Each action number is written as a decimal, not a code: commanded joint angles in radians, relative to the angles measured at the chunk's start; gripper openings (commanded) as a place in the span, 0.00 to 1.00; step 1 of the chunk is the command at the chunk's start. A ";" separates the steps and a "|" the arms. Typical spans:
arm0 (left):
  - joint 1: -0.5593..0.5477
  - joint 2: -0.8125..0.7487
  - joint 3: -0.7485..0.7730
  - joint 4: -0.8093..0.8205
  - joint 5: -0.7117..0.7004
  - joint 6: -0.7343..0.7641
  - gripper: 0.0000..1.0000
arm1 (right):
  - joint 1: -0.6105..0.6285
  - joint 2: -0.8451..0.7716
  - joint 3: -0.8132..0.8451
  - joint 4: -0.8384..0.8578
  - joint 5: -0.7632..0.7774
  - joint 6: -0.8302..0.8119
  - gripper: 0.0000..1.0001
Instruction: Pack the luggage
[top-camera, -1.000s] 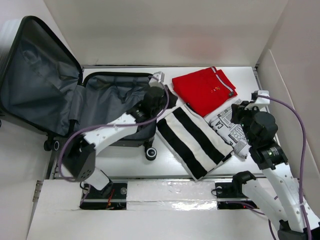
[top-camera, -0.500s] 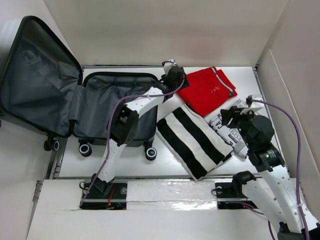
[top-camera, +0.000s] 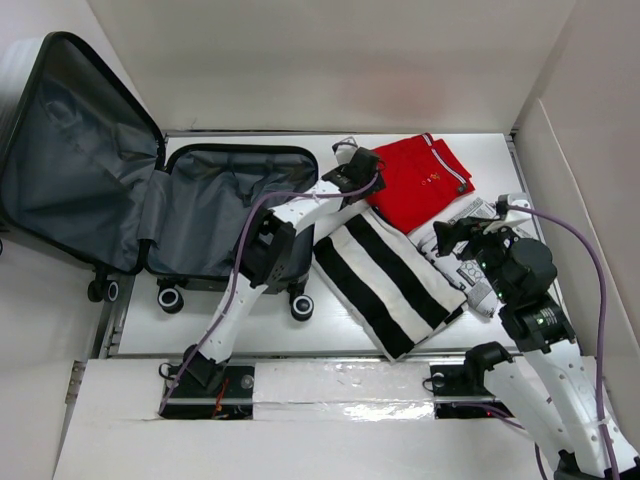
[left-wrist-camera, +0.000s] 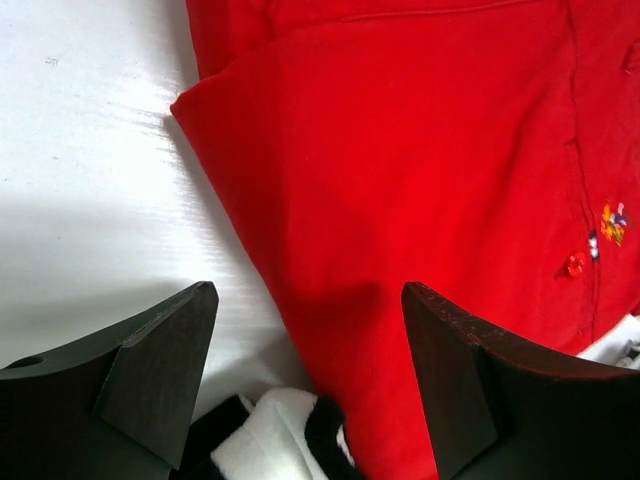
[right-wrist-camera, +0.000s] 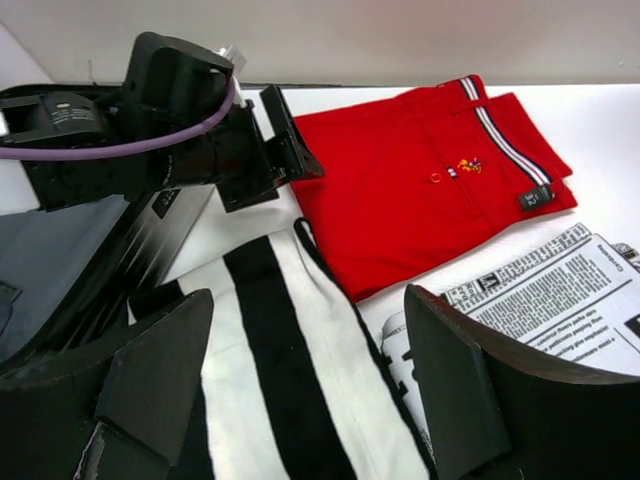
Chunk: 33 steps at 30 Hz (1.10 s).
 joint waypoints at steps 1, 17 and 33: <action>0.002 0.064 0.080 -0.042 -0.029 -0.061 0.72 | 0.008 -0.002 -0.001 0.032 -0.028 -0.007 0.83; 0.034 0.231 0.192 0.201 0.152 -0.138 0.29 | 0.046 0.037 -0.024 0.107 -0.205 -0.019 0.85; 0.083 0.011 0.208 0.591 0.346 0.076 0.00 | 0.089 0.032 -0.093 0.268 -0.431 -0.040 0.81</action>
